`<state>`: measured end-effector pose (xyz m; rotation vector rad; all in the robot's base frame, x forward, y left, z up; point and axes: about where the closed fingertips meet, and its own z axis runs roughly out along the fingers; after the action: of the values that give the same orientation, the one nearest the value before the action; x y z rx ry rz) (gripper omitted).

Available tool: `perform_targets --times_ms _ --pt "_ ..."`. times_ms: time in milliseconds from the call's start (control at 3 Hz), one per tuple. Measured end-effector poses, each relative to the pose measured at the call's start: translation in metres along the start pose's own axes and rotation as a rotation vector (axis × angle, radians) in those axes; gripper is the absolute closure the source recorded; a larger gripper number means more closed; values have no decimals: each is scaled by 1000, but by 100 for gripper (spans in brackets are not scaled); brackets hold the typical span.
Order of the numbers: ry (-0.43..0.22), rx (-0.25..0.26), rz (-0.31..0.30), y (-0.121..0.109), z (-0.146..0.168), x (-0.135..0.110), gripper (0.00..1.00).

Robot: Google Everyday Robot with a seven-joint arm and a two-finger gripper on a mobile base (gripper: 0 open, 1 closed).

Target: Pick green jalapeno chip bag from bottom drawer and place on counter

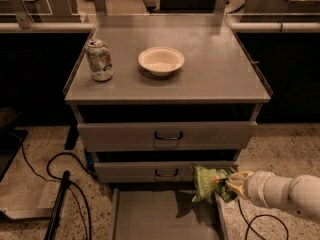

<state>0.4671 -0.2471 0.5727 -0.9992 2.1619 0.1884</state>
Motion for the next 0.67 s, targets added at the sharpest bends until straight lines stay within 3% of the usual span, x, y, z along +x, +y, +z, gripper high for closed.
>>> perform_targets --times_ms 667 --pt "-12 17 13 -4 -6 -7 100"
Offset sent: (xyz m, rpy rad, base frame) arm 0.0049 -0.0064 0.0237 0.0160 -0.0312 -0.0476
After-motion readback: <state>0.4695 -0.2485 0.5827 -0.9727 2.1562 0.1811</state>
